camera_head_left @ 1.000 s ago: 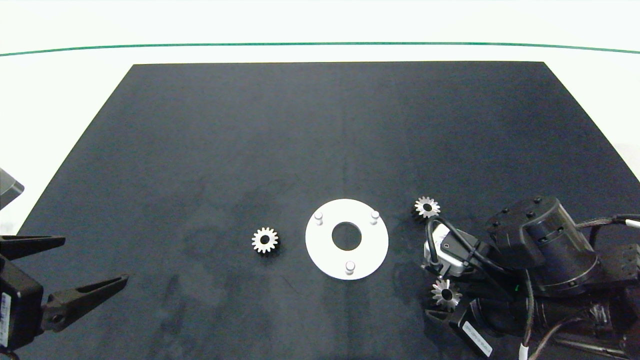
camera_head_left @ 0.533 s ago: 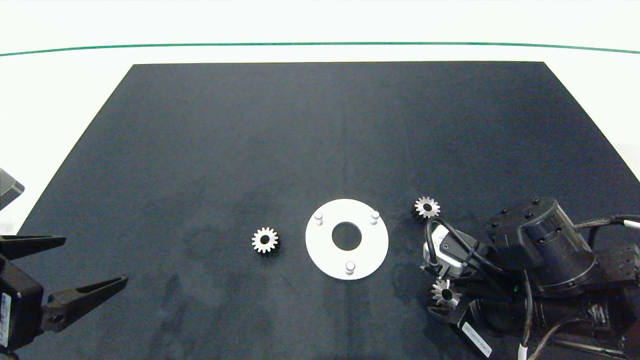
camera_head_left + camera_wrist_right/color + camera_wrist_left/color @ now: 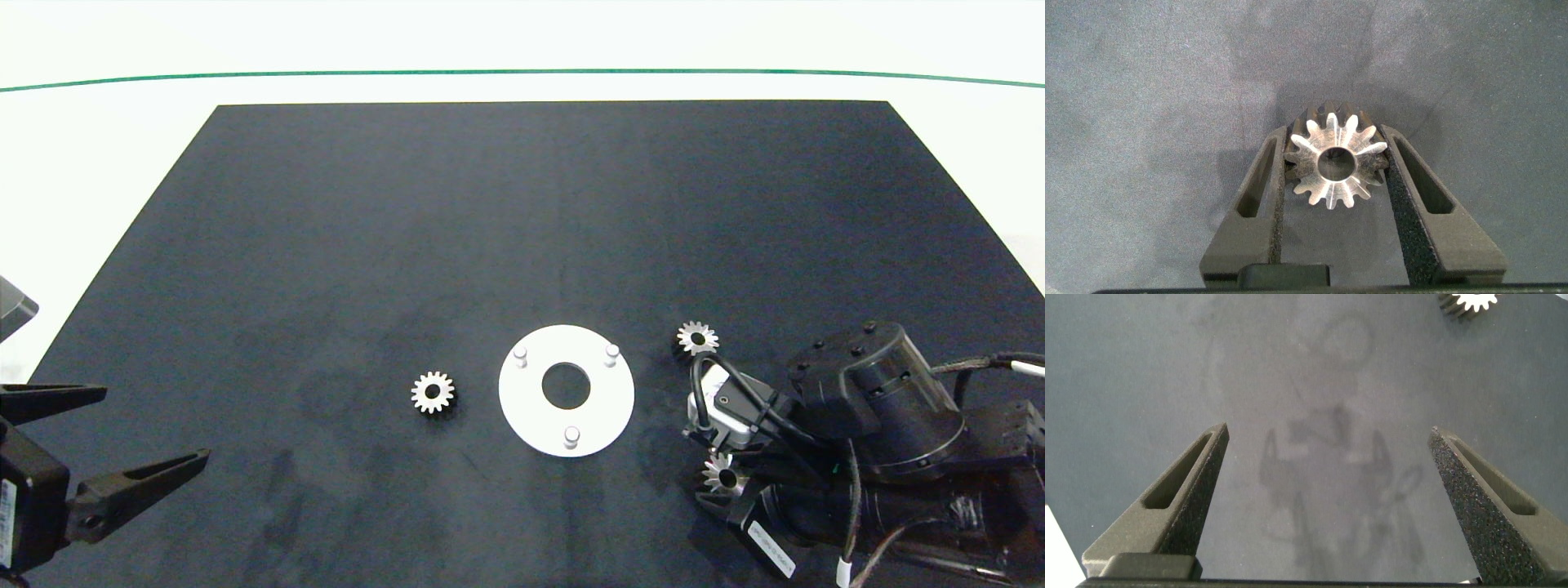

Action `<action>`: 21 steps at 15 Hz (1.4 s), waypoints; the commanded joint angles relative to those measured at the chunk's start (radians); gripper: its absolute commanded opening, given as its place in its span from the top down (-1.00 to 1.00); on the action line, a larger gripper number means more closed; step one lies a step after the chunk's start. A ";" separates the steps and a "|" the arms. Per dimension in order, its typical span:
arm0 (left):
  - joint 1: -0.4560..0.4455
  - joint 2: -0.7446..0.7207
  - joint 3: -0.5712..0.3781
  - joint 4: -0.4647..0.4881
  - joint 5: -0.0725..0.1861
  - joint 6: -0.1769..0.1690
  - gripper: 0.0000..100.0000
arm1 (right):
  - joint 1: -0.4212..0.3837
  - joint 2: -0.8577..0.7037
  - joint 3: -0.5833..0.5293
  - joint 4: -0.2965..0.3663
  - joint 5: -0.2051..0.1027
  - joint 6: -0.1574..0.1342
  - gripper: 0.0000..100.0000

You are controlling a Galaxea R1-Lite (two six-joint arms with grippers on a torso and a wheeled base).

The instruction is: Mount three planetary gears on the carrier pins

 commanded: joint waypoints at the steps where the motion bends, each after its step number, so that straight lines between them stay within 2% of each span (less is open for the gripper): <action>1: 0.000 -0.001 0.000 0.002 0.000 0.001 -1.00 | 0.000 0.001 0.001 0.002 -0.002 -0.002 0.45; 14: 0.002 -0.003 0.000 0.002 0.002 0.003 -1.00 | 0.000 0.001 0.006 0.002 0.003 0.001 0.96; 21: 0.002 -0.006 -0.005 0.002 0.003 0.003 -1.00 | 0.005 -0.065 -0.005 0.018 0.003 0.007 0.98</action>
